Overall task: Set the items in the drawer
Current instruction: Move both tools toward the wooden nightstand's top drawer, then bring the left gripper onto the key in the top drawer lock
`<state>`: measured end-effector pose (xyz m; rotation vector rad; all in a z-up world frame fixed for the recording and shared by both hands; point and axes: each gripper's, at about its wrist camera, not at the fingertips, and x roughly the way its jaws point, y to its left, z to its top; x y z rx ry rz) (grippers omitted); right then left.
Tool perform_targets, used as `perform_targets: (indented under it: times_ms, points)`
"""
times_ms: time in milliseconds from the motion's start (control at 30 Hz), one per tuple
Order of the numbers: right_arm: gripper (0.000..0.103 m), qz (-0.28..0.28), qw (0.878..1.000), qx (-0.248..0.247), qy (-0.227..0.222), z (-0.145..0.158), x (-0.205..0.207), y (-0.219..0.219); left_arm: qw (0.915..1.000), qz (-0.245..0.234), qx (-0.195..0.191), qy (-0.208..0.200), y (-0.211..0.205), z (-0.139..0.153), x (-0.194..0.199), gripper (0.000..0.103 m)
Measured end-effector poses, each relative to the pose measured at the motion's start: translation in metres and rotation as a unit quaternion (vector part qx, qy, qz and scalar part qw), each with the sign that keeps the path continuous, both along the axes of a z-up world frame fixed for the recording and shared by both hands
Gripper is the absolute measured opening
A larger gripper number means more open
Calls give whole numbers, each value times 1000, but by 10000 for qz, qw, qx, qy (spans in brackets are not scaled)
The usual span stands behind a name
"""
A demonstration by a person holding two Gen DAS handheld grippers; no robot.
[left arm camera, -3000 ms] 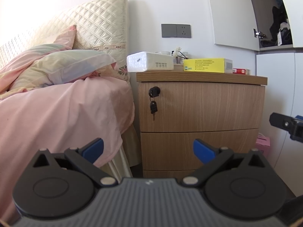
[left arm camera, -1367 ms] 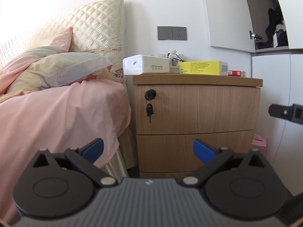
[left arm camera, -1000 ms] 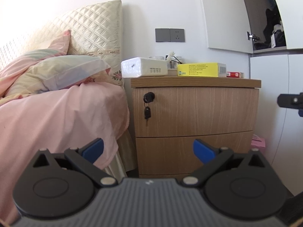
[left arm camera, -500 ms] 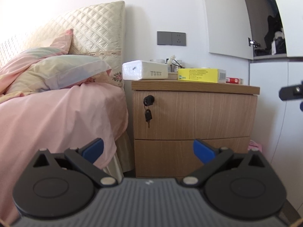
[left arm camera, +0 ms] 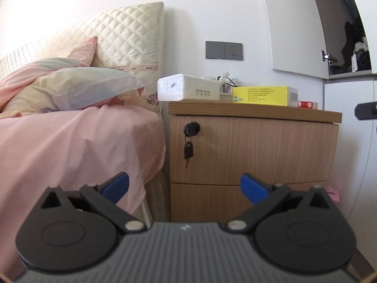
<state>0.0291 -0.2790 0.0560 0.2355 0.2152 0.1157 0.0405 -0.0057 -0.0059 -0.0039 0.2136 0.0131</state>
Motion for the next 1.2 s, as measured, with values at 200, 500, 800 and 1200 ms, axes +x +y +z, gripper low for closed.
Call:
perform_targets:
  times_ms: [200,500,800,1200]
  points:
    - [90,11,9991,352,254,-8,2,-22,9994,14,-236,242,3,-10,25,103]
    - [90,90,9981,575,221,-22,-1,-49,9991,-75,-206,349,5,-10,56,103]
    - [90,171,9989,417,93,-22,26,-59,9969,-512,406,435,2,42,88,103]
    - [90,282,9993,-235,-61,-42,88,-74,9924,-854,710,536,5,29,145,103]
